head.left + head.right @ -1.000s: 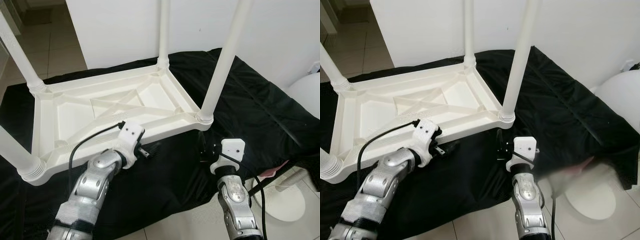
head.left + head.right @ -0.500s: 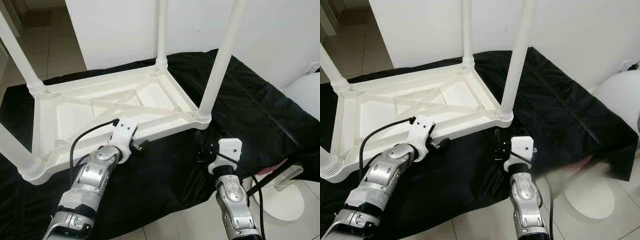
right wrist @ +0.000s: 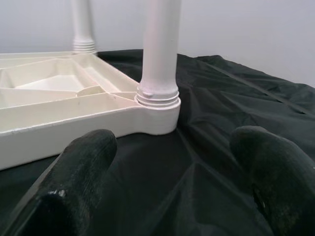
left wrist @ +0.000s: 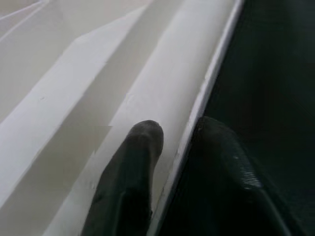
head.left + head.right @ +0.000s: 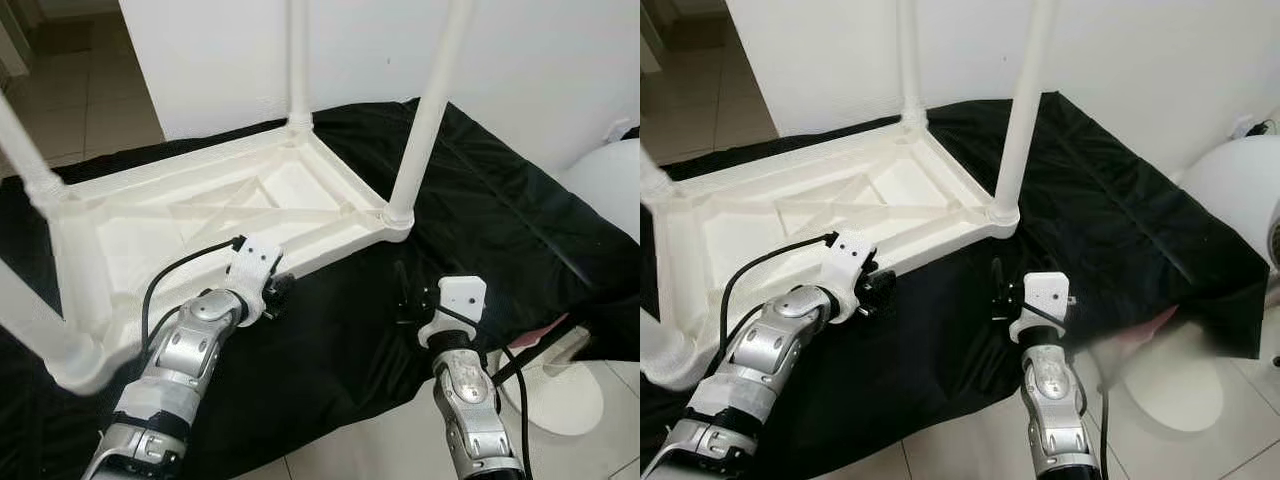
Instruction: Building children table
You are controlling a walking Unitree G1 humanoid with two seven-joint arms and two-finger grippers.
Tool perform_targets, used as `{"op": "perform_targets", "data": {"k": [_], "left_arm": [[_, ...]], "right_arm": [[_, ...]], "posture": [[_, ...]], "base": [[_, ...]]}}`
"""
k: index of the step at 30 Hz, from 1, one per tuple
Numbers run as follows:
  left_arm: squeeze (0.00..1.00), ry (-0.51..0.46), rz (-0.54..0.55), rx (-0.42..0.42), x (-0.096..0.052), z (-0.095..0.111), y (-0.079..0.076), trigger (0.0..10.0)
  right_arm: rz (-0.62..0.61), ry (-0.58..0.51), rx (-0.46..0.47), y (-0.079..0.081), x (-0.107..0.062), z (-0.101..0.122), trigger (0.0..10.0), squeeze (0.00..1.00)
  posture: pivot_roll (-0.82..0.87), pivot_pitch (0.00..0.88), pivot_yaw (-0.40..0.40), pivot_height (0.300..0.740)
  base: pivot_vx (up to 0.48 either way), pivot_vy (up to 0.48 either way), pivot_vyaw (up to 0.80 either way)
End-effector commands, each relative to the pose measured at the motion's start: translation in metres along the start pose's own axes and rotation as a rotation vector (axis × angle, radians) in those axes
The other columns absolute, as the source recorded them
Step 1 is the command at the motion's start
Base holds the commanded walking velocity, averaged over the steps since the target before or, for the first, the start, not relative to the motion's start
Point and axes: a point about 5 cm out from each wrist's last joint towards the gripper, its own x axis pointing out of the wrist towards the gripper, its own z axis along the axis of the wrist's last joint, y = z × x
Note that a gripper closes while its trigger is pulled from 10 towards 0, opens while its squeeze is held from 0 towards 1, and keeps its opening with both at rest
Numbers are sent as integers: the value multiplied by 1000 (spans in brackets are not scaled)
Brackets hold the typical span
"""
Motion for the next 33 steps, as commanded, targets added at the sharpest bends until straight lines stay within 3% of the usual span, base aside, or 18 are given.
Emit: {"op": "perform_targets", "data": {"k": [1, 7, 12, 17, 18, 19, 20, 22, 23, 27, 28, 31, 33], "left_arm": [[0, 121, 20, -22, -6, -27, 3, 0], [0, 148, -25, -6, -10, -30, -2, 0], [0, 182, -28, -22, -22, -33, -7, 0], [0, 152, -57, 4, -26, -30, -13, 0], [0, 129, -64, 18, -26, -27, -14, 4157], [0, 129, -64, 18, -26, -27, -14, 4157], [0, 113, -67, 23, -25, -24, -14, 10000], [39, 104, -68, 21, -25, -22, -14, 10000], [1000, 87, -67, 10, -25, -19, -13, 10000], [1000, 44, -63, 5, -24, -11, -11, 10000], [24, -6, -95, 0, -26, -3, -14, 10000], [0, -102, -179, -10, -32, 11, -22, 10000], [0, -102, -179, -10, -32, 11, -22, 10000]], "right_arm": [[-3, 11, -3, -1, 2, -1, 10000, 0], [-1, 10, -5, 0, 2, -1, 10000, 0], [-9, 10, -10, -2, 2, -1, 10000, 0], [-9, 9, -9, -2, 2, -1, 10000, 0], [-8, 9, -8, -1, 3, -1, 10000, 0], [-8, 9, -8, -1, 3, -1, 10000, 0], [-4, 8, -7, -1, 4, -1, 10000, 0], [-1, 7, -7, 0, 6, -1, 10000, 0], [3, 5, -6, 1, 7, 0, 10000, 0], [7, 1, -7, 1, 9, 0, 10000, 0], [7, 0, -8, 1, 9, 0, 10000, 0], [5, -2, -9, 1, 10, 1, 10000, 0], [5, -2, -9, 1, 10, 1, 10000, 0]], "posture": [[-66, 80, 26, 740], [-67, 80, 26, 740], [-70, 81, 31, 740], [-64, 79, 28, 740], [-61, 78, 26, 740], [-61, 78, 26, 740], [-57, 77, 23, 740], [-57, 77, 23, 740], [-54, 76, 21, 740], [-52, 73, 18, 740], [-52, 71, 19, 740], [-53, 72, 19, 740], [-53, 72, 19, 740]], "base": [[0, 0, 0], [0, 0, 0], [0, 0, 0], [0, 0, 0], [0, 0, 0], [0, 0, 0], [0, 0, 0], [0, 0, 0], [0, 0, 0], [0, 0, 0], [0, 0, 0], [0, 0, 0], [0, 0, 0]]}}
